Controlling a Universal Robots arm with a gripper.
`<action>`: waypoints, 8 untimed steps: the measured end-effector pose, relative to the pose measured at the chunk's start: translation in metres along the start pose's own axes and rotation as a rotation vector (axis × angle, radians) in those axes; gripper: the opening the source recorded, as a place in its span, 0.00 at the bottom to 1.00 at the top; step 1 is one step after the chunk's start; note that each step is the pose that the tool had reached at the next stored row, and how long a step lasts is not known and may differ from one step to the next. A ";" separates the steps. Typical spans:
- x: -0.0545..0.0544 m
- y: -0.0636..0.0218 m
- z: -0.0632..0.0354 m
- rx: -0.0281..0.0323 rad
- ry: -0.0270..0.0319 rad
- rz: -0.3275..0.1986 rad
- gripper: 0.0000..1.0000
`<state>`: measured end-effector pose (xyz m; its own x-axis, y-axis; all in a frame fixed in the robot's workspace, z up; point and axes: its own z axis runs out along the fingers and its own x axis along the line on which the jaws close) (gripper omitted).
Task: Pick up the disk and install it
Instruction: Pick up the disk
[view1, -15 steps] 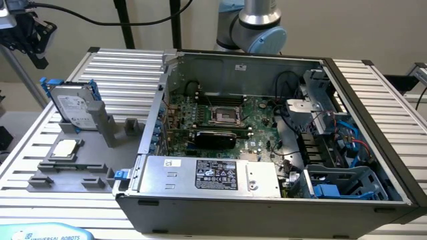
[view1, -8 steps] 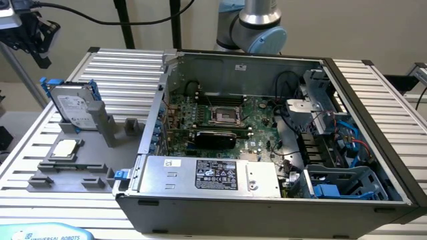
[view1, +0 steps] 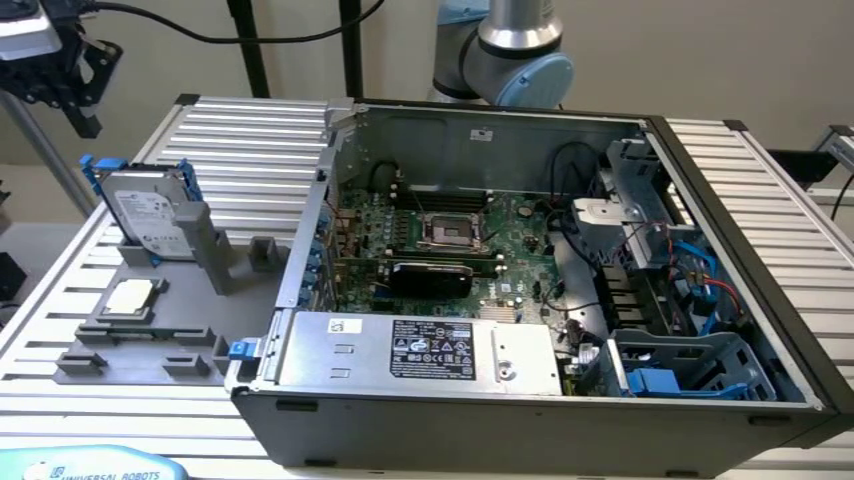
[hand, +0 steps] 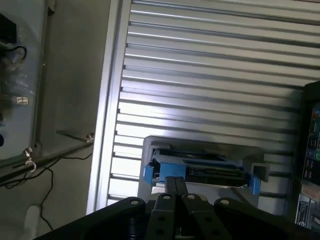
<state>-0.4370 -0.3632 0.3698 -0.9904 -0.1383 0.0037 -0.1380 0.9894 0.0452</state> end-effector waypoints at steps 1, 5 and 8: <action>0.000 0.0000 0.0002 0.0000 0.0007 -0.018 0.11; 0.000 -0.0001 0.0007 0.0004 0.0037 -0.091 0.11; 0.000 -0.0001 0.0011 0.0007 0.0055 -0.146 0.11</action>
<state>-0.4370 -0.3632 0.3687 -0.9597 -0.2809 0.0027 -0.2805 0.9588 0.0450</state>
